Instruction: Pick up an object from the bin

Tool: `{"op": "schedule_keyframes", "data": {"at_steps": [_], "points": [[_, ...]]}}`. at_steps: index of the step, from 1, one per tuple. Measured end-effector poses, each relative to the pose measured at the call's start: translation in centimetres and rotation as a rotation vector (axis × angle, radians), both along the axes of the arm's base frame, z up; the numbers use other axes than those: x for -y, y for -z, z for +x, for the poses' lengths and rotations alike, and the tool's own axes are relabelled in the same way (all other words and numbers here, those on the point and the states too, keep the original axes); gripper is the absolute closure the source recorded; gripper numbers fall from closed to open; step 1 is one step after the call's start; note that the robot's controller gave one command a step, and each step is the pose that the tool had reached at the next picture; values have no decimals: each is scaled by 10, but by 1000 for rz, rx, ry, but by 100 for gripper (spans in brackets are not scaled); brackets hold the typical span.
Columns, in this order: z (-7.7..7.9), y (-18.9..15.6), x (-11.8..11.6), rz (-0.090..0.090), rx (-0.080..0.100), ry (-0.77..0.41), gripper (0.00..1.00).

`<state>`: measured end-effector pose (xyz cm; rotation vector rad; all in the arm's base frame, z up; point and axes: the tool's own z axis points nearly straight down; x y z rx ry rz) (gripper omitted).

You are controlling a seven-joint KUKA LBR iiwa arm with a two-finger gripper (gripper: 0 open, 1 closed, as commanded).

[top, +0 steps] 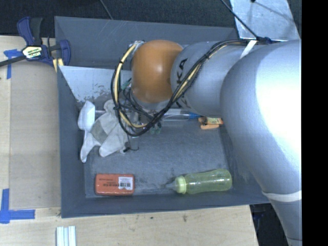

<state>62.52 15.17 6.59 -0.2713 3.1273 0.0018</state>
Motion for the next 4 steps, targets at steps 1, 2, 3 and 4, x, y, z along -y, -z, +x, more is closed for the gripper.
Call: {"op": "schedule_keyframes", "data": {"at_steps": [1,2,3,4], "points": [[-1,-46,-3,-1,0,-271,0],[2,-27,-1,1,6,-97,0],[-4,-9,-21,-1,16,-481,100],[-4,-9,-21,-1,16,-479,100]]}}
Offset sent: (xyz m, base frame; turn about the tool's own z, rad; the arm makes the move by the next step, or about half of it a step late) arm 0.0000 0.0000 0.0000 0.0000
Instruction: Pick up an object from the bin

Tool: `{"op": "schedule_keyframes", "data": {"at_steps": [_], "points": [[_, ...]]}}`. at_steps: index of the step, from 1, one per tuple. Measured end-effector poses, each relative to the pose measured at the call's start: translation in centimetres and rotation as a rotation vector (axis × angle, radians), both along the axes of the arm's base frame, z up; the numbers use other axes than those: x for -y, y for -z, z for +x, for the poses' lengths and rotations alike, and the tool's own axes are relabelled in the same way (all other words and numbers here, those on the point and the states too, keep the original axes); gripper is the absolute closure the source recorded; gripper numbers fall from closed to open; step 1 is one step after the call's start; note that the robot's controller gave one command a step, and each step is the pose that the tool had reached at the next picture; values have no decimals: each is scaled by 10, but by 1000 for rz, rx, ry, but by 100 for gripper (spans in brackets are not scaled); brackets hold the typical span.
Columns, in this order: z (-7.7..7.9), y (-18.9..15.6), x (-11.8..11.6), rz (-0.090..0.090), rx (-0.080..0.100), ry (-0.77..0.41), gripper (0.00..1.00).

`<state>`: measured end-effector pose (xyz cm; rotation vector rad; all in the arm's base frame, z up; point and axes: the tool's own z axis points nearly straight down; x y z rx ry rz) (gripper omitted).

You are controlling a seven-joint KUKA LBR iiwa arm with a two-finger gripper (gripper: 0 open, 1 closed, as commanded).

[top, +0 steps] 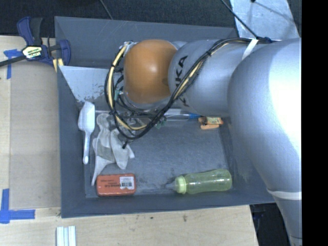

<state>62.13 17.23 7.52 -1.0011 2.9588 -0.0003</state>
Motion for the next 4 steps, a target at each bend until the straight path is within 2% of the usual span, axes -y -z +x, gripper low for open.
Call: {"op": "schedule_keyframes", "data": {"at_steps": [2,4], "points": [[-2,-13,0,-4,-13,2,100],[-1,-28,0,-3,-11,3,100]]}}
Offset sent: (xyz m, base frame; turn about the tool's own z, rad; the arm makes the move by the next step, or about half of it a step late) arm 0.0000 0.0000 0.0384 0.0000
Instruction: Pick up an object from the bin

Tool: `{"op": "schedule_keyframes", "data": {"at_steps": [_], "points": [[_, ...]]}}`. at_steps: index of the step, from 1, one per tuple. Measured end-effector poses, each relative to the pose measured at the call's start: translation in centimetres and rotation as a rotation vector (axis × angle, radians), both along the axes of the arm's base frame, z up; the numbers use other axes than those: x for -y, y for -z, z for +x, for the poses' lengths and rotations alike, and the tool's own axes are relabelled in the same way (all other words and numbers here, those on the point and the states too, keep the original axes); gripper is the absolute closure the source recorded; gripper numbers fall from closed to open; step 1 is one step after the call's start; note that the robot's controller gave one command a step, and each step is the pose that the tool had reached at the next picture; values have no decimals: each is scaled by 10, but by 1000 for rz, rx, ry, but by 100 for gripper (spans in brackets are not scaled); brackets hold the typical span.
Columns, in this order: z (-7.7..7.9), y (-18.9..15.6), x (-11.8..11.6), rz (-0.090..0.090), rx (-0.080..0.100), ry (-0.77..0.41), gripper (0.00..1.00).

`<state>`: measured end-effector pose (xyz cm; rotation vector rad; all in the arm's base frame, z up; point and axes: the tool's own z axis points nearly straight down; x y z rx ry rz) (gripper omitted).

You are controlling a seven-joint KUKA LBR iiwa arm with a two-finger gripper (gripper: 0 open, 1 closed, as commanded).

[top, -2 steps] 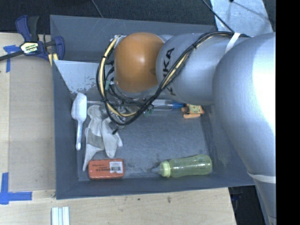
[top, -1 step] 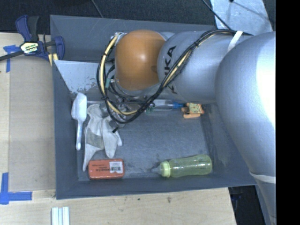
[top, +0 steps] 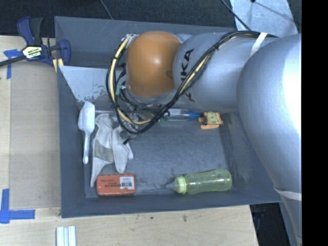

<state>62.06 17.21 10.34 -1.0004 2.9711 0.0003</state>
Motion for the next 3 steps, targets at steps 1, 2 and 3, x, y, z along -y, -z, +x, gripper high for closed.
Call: {"op": "schedule_keyframes", "data": {"at_steps": [1,2,3], "points": [[-1,-7,0,-1,-4,1,100],[0,-18,0,-1,-3,2,100],[0,-24,0,-1,-1,3,100]]}}
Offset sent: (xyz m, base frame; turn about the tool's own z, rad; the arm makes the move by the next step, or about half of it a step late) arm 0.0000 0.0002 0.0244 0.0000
